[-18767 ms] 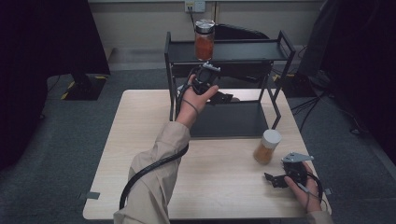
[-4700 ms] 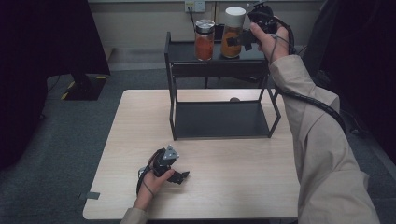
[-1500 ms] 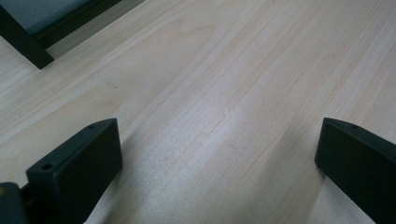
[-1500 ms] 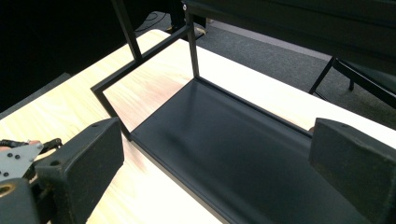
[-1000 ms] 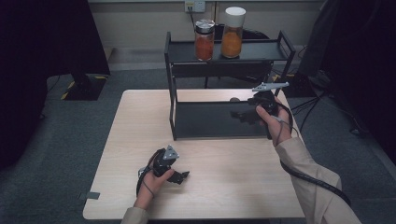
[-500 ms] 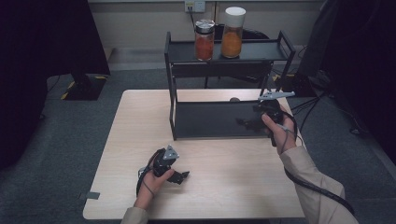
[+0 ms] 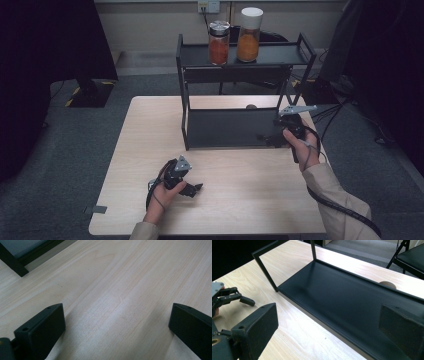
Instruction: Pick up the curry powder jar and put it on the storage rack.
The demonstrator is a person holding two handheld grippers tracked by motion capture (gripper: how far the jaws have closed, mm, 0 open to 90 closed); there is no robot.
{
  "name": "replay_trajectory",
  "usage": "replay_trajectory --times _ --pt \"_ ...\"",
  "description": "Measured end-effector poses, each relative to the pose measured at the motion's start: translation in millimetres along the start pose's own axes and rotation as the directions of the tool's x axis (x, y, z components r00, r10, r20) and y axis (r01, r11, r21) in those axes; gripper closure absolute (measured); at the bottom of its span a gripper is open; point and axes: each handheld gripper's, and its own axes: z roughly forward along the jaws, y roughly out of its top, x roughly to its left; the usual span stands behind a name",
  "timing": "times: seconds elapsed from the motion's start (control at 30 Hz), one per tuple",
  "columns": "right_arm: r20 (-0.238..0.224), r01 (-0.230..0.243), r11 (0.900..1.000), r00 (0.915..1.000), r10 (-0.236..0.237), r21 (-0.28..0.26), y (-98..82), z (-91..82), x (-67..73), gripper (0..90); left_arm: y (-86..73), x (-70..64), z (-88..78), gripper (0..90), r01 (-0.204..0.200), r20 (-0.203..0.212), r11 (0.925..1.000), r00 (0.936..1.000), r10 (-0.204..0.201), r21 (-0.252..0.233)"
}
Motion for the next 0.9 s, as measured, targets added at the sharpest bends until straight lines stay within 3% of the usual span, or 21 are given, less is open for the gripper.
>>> replay_trajectory --times 0.23,0.9 --pt "0.002 0.015 1.000 0.9999 -0.015 0.022 -6.3 0.1 -0.1 2.0 0.0 0.0 0.0 0.0 0.000 0.000 1.0000 1.0000 0.000 0.000" --pt "-0.009 -0.002 0.999 1.0000 0.003 0.045 -42.2 -1.5 -9.1 2.2 0.0 0.0 0.0 0.0 0.000 0.000 1.0000 1.0000 0.000 0.000"
